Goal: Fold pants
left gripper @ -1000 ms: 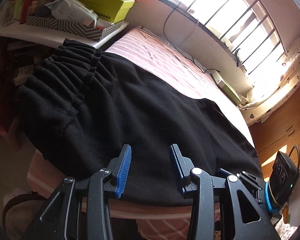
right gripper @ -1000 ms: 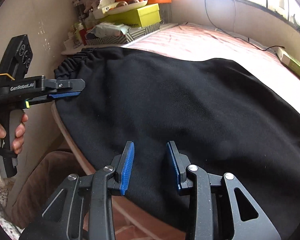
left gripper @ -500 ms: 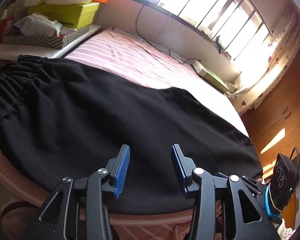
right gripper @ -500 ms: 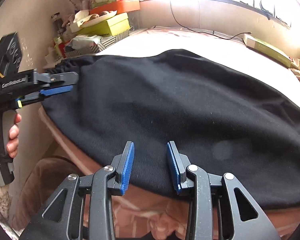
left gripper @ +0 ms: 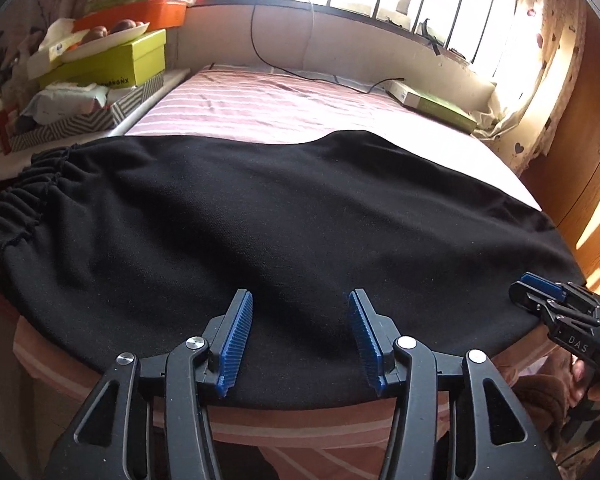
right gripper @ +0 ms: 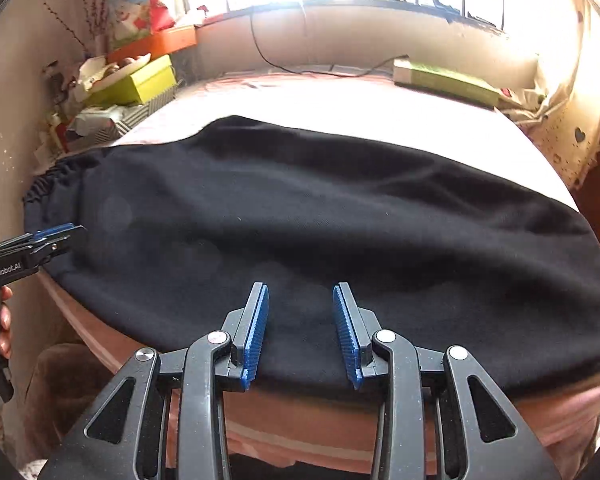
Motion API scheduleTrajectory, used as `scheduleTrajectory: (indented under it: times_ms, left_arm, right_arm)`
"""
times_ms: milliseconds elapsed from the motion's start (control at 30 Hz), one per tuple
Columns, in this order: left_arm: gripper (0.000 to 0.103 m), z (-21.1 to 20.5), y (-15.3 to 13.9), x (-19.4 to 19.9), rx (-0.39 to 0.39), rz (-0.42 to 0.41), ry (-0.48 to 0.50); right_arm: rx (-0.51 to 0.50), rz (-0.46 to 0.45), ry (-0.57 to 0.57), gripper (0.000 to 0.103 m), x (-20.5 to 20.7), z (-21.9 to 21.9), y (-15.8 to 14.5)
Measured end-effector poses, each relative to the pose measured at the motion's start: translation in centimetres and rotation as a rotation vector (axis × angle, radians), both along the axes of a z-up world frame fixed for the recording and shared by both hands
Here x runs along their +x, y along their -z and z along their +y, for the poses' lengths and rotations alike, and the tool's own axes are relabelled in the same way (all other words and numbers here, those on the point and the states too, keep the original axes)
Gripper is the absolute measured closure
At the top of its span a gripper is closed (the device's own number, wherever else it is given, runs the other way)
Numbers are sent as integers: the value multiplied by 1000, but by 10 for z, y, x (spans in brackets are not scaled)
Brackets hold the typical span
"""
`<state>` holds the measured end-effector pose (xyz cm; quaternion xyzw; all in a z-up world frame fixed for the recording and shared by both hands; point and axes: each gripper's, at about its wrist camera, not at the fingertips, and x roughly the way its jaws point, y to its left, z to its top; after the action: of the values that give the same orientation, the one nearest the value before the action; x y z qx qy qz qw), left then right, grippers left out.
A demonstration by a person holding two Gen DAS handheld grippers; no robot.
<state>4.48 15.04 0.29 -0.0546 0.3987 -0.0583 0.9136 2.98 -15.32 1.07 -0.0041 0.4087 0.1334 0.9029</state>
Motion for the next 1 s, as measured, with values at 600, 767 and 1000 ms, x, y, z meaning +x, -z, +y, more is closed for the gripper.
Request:
scheduleTrajectory:
  times_ms: [600, 767, 1000]
  left_arm:
    - [18, -41, 5, -2, 173, 9, -89]
    - [18, -56, -2, 0, 143, 4, -70]
    - [18, -91, -17, -2, 106, -38, 40]
  right_arm:
    - [31, -38, -19, 68, -29, -22, 1]
    - [-26, -95, 26, 68, -21, -24, -8]
    - [-28, -59, 26, 68, -3, -30, 1]
